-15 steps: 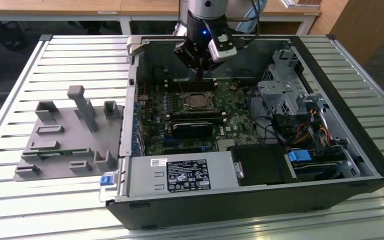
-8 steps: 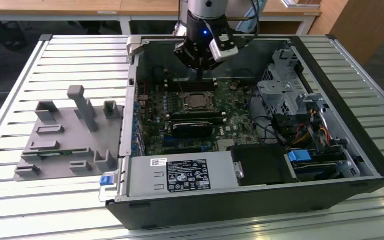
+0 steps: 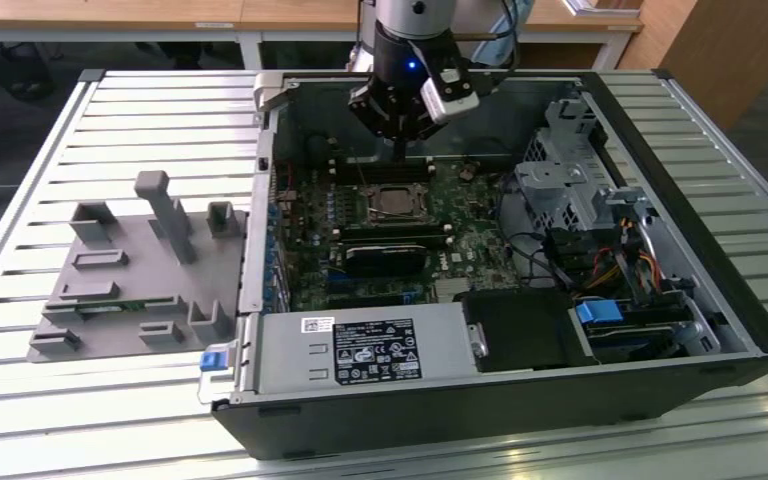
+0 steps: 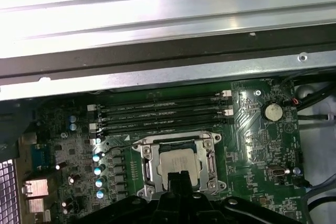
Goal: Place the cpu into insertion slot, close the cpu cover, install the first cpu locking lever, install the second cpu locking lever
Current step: 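Install the first cpu locking lever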
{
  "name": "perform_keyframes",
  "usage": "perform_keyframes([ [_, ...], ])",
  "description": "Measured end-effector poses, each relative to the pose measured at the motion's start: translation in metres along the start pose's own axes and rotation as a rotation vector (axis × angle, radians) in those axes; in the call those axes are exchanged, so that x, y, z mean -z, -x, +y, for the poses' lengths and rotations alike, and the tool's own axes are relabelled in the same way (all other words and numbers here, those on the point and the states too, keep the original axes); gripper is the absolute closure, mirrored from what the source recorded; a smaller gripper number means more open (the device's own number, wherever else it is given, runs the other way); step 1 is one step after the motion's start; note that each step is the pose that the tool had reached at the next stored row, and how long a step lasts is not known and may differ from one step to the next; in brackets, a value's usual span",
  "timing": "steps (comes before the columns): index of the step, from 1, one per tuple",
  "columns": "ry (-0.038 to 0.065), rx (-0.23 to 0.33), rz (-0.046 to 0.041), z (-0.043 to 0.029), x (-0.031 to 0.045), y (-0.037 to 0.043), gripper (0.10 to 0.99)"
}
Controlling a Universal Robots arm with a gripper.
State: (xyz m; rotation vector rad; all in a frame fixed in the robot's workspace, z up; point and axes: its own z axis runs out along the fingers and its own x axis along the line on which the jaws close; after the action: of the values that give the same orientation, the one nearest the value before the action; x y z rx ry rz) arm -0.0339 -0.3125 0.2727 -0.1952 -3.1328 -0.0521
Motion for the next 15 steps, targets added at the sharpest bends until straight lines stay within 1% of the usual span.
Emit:
perform_keyframes([
  [8,0.000,0.049,0.0014,0.0000,0.0000,0.0000,0.980],
  [15,0.000,0.114,0.0034,0.0000,0.0000,0.0000,0.980],
])
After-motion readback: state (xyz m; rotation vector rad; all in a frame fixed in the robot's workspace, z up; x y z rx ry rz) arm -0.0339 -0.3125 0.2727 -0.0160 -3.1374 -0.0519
